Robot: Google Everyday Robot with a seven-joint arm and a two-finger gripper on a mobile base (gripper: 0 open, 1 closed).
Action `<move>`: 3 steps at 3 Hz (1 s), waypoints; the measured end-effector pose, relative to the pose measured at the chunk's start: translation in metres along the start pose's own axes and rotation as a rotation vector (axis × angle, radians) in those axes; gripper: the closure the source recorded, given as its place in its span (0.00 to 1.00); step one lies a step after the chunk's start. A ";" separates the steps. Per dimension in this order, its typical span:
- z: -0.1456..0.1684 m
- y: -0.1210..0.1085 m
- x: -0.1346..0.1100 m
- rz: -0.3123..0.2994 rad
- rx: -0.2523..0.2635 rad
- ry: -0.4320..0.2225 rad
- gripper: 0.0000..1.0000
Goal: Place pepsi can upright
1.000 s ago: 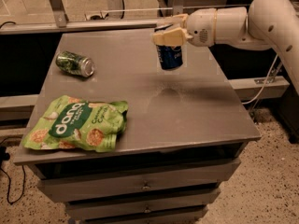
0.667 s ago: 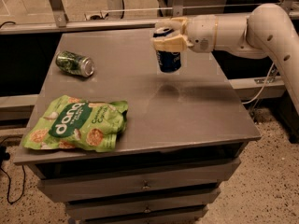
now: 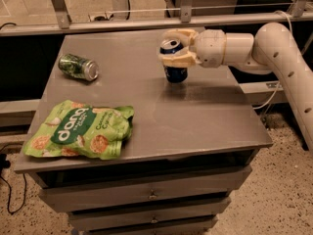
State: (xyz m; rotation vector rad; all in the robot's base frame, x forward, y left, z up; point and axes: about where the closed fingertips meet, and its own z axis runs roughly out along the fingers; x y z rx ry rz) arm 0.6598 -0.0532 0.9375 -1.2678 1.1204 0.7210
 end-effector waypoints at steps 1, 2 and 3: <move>-0.003 0.002 0.013 0.021 -0.015 -0.004 0.83; -0.009 0.002 0.024 0.061 -0.016 -0.005 0.59; -0.011 0.002 0.025 0.067 -0.014 -0.004 0.36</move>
Offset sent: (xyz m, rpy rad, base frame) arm 0.0065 -0.0286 -0.0350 0.0259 0.1038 -0.0035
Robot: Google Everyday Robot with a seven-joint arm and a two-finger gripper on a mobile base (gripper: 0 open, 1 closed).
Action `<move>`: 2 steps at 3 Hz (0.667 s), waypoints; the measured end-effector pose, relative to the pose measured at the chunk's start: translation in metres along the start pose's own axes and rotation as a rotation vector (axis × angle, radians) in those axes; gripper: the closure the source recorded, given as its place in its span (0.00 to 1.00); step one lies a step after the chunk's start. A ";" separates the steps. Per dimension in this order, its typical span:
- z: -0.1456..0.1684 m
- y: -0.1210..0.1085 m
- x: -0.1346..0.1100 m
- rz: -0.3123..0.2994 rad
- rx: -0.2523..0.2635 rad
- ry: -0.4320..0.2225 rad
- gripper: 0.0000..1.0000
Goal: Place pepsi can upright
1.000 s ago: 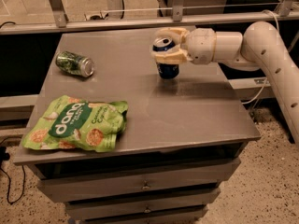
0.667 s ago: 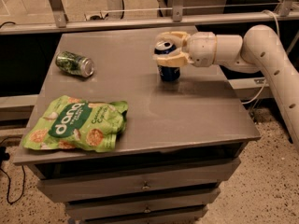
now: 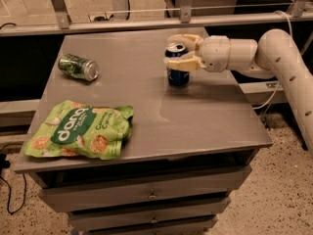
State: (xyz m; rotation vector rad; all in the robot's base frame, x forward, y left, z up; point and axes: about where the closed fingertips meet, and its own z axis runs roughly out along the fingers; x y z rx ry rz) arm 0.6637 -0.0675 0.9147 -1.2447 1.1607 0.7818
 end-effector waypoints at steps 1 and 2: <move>0.000 -0.001 -0.002 0.000 0.000 0.000 0.12; 0.000 -0.001 -0.002 0.000 0.000 0.000 0.00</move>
Offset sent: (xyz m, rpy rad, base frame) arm -0.0065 -0.0482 -0.0162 -0.0323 0.0485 -0.0775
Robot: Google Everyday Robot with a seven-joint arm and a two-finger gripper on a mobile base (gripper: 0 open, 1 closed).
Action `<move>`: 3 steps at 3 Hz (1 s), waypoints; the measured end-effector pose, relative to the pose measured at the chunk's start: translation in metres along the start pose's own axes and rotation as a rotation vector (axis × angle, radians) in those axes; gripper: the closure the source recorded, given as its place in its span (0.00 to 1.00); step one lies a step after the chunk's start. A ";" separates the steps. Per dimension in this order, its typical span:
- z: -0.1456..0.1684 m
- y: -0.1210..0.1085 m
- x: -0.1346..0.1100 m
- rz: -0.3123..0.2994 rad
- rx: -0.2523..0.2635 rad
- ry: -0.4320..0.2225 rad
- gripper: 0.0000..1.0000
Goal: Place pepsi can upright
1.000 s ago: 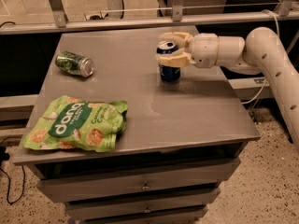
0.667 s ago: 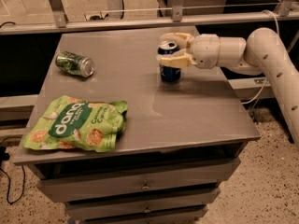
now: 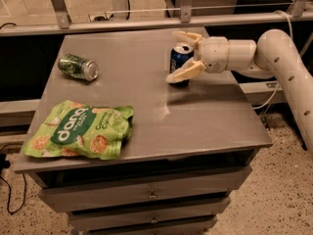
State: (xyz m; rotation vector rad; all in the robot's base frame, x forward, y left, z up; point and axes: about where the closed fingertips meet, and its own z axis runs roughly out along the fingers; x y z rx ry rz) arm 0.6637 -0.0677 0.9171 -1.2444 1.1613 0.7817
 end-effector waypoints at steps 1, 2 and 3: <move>-0.025 0.001 0.007 0.014 0.029 0.044 0.00; -0.064 0.000 0.010 0.018 0.068 0.127 0.00; -0.114 -0.001 0.001 0.013 0.113 0.228 0.00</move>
Offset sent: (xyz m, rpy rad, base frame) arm -0.0222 -0.1212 -0.0034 -0.1811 0.0507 -0.1953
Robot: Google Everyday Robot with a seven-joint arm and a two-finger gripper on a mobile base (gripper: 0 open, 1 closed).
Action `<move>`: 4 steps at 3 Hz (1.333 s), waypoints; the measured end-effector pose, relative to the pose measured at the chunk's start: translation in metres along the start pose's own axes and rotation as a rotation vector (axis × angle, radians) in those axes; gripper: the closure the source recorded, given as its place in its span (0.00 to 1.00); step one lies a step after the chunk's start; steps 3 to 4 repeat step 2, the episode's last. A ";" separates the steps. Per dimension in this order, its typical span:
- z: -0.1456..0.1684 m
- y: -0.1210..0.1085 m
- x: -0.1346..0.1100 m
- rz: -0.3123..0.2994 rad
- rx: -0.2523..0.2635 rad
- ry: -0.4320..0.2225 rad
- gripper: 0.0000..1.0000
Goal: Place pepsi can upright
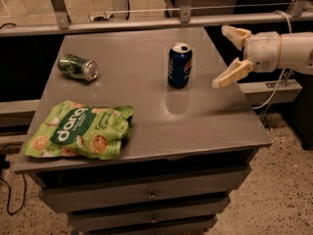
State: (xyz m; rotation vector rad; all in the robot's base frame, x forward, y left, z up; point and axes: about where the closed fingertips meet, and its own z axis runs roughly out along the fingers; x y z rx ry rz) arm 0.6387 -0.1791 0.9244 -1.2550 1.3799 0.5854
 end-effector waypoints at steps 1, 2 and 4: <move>-0.034 -0.003 -0.004 -0.005 0.037 0.083 0.00; -0.036 -0.003 -0.006 -0.007 0.040 0.091 0.00; -0.036 -0.003 -0.006 -0.007 0.040 0.091 0.00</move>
Offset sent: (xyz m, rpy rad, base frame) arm -0.0095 -0.0267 0.0112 -0.0604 0.0080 -0.0509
